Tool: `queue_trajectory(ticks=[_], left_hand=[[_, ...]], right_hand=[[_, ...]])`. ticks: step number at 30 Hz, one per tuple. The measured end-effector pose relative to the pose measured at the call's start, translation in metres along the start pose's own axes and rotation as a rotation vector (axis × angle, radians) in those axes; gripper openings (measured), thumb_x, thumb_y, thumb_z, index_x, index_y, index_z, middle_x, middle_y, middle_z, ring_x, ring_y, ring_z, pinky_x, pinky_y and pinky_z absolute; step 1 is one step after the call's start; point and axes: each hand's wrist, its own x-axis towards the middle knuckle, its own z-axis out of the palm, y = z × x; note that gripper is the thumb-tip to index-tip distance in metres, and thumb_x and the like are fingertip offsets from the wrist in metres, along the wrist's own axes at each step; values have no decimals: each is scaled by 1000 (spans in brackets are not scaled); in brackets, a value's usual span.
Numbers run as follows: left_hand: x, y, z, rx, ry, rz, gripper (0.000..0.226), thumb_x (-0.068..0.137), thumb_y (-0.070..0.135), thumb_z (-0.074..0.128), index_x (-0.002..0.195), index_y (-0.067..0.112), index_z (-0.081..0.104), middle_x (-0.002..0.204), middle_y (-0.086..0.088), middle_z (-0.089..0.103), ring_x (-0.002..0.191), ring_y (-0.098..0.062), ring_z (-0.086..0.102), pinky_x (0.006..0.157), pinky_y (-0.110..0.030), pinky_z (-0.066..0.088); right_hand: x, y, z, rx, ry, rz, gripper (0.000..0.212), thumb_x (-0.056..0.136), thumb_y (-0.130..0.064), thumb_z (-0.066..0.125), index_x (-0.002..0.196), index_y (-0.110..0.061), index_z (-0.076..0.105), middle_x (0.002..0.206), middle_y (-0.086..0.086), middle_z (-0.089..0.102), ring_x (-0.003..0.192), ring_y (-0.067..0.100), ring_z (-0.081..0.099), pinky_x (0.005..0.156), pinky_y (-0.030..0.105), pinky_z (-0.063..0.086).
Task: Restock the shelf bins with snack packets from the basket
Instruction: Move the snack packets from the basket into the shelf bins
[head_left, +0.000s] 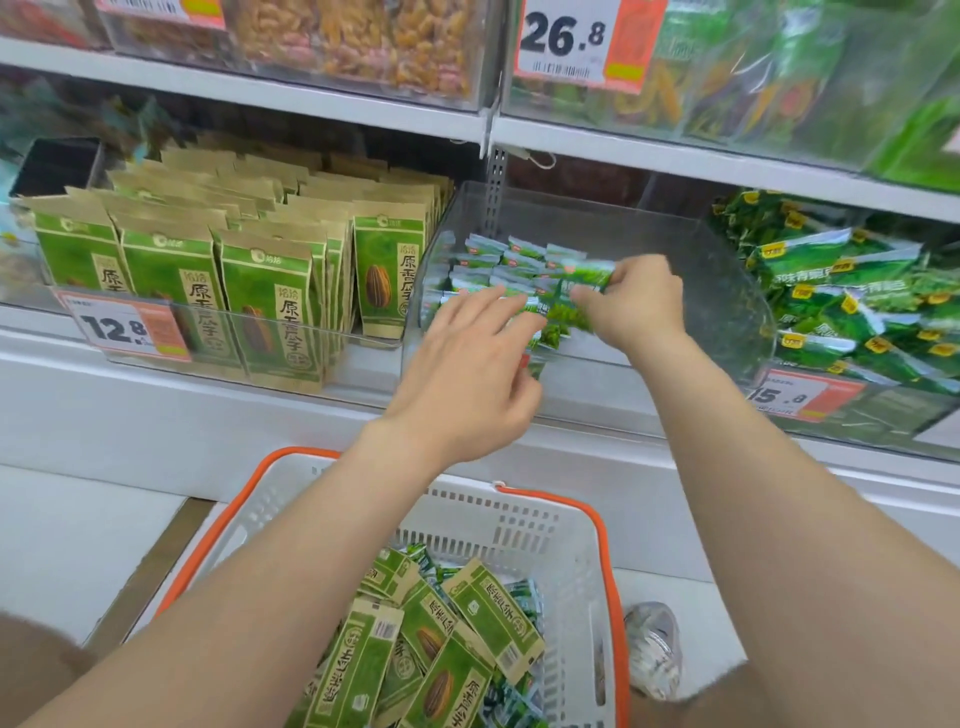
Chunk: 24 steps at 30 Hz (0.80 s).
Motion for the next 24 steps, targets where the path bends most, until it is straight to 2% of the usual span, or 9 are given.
queue_trajectory(ticks=[4,7,10,13,15,18,19,21,24], left_hand=[[5,-5,17,132,-59,-94,57,100,55,33,131,19,65,139,-4,65,140,-28,48,121,-48,26],[4,-4,25,205,-27,-97,57,101,58,34,127,19,68,129,-3,70,130,-26,57,119,-49,26],[5,-4,27,218,-5,-91,52,99,56,41,121,18,70,128,-4,71,125,-26,61,118,-50,28],[4,-5,28,212,24,-78,48,98,53,46,118,18,71,126,-4,71,121,-26,62,115,-49,31],[4,-6,28,205,38,-74,45,98,52,48,117,18,71,126,-4,71,119,-26,63,113,-49,33],[4,-6,30,198,50,-76,44,98,51,49,118,18,70,127,-3,71,119,-25,63,113,-50,34],[3,-6,30,197,54,-79,44,98,51,49,118,18,70,127,-3,70,119,-25,62,113,-49,34],[3,-6,31,194,59,-85,44,98,52,48,118,18,70,127,-2,70,118,-25,62,113,-49,34],[4,-5,32,195,54,-94,45,99,53,46,117,19,70,125,-1,70,117,-24,62,111,-48,34]], right_hand=[[27,8,18,-94,-256,126,55,74,-48,91,100,-8,62,98,18,72,90,31,73,78,43,62],[33,6,31,-93,-296,147,56,74,-44,91,105,-9,59,111,18,70,92,34,73,80,46,64],[32,-4,38,-83,-353,170,58,84,-37,86,120,-5,56,116,17,67,94,35,74,83,46,63],[36,-13,41,-72,-413,197,54,87,-32,84,117,-3,51,113,13,65,87,32,76,84,45,64],[38,-17,41,-69,-429,191,54,82,-26,88,120,-2,57,111,11,67,86,29,75,84,44,64],[40,-23,42,-151,-393,164,49,76,-21,91,111,-3,62,89,8,69,93,26,75,89,40,62],[42,-23,43,-148,-378,179,55,73,-21,94,112,-3,59,84,7,66,92,26,76,88,40,62],[44,-23,45,-100,-383,251,74,68,-21,98,120,-2,50,89,10,69,83,26,77,84,41,64],[47,-18,48,-109,-428,306,73,67,-27,99,118,-4,52,87,9,77,70,23,78,79,40,65]])
